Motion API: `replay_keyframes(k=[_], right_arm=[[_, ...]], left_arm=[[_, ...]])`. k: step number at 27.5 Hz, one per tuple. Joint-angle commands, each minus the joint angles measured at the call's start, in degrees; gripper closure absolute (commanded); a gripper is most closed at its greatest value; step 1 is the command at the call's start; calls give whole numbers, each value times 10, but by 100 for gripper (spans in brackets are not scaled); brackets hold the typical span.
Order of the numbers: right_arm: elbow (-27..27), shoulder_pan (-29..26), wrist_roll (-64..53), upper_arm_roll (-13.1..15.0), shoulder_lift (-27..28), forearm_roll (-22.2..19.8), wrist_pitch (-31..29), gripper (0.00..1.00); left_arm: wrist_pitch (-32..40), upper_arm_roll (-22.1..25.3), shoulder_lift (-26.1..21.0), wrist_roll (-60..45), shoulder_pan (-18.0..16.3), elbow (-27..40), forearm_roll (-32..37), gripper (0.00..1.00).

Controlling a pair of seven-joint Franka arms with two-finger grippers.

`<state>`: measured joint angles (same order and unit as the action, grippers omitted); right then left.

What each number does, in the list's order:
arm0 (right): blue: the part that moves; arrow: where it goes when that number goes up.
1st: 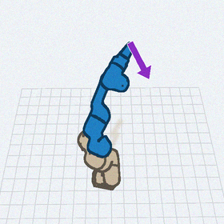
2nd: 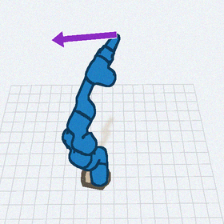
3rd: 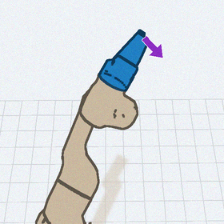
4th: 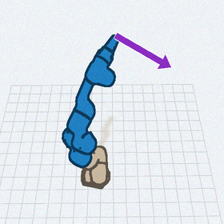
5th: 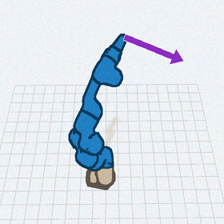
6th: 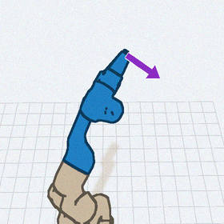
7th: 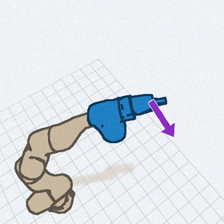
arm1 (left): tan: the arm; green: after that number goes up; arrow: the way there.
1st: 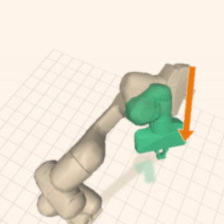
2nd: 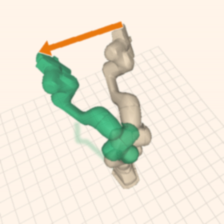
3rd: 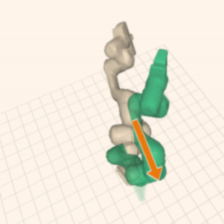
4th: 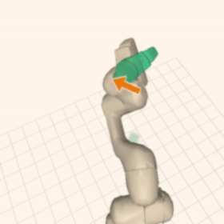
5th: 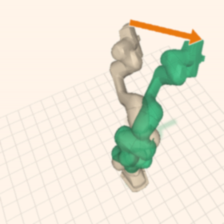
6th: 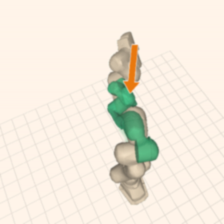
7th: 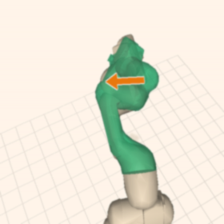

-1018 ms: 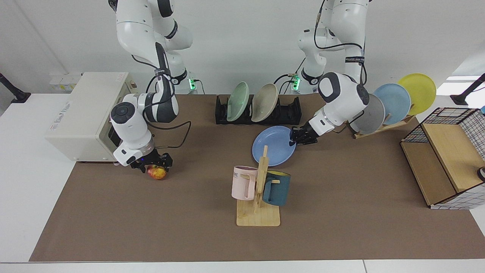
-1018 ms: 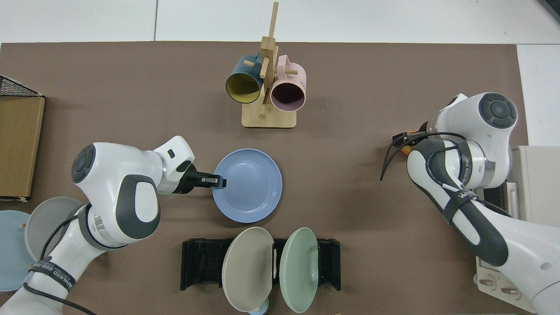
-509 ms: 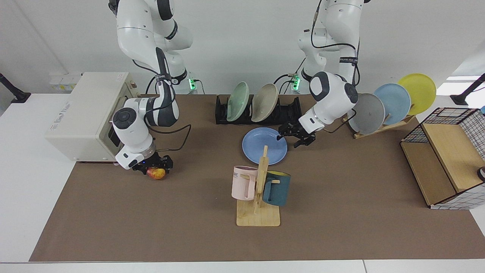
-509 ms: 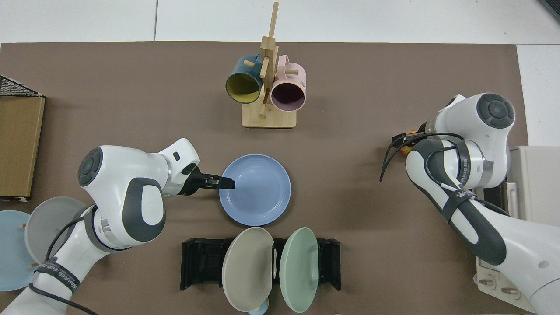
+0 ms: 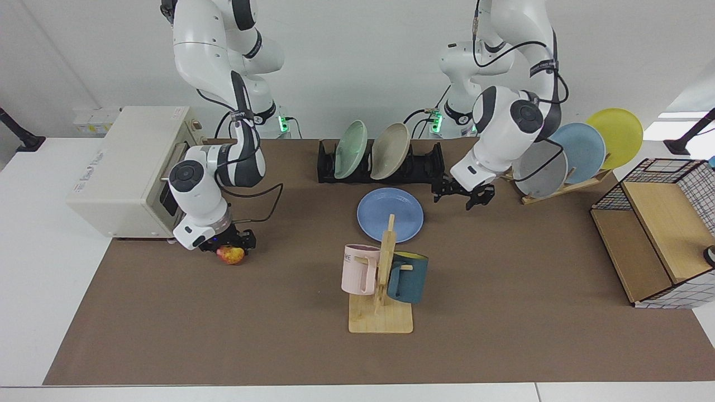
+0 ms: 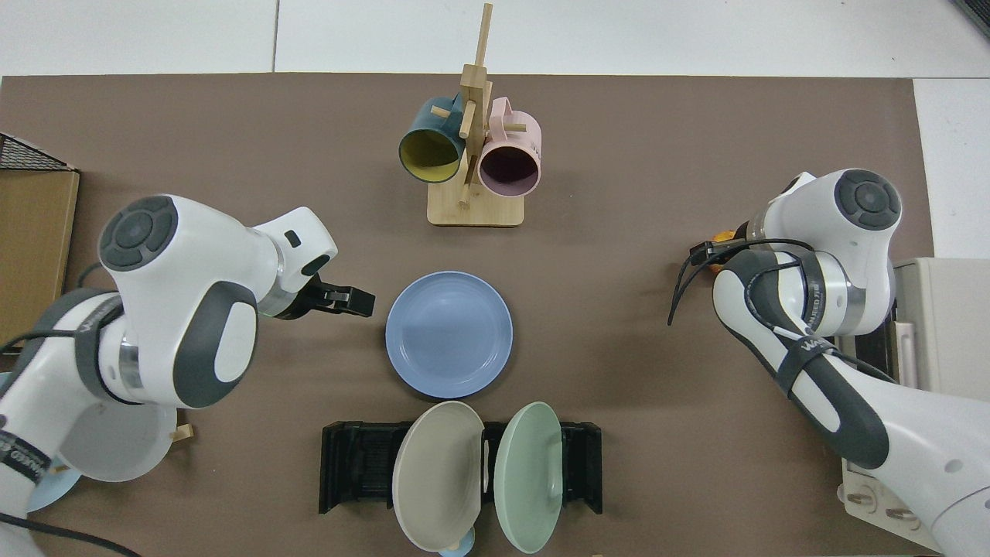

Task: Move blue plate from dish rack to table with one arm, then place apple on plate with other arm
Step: 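Retract the left gripper while the right gripper lifts the apple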

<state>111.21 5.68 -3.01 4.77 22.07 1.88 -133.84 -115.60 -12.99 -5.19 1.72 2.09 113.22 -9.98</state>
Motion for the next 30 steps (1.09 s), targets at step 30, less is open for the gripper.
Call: replay_keyframes(k=[30], right_arm=[[-44, 21, 5, -3, -135, -2, 202, 100]], left_arm=[[269, 32, 55, -15, -3, -222, 101, 0]])
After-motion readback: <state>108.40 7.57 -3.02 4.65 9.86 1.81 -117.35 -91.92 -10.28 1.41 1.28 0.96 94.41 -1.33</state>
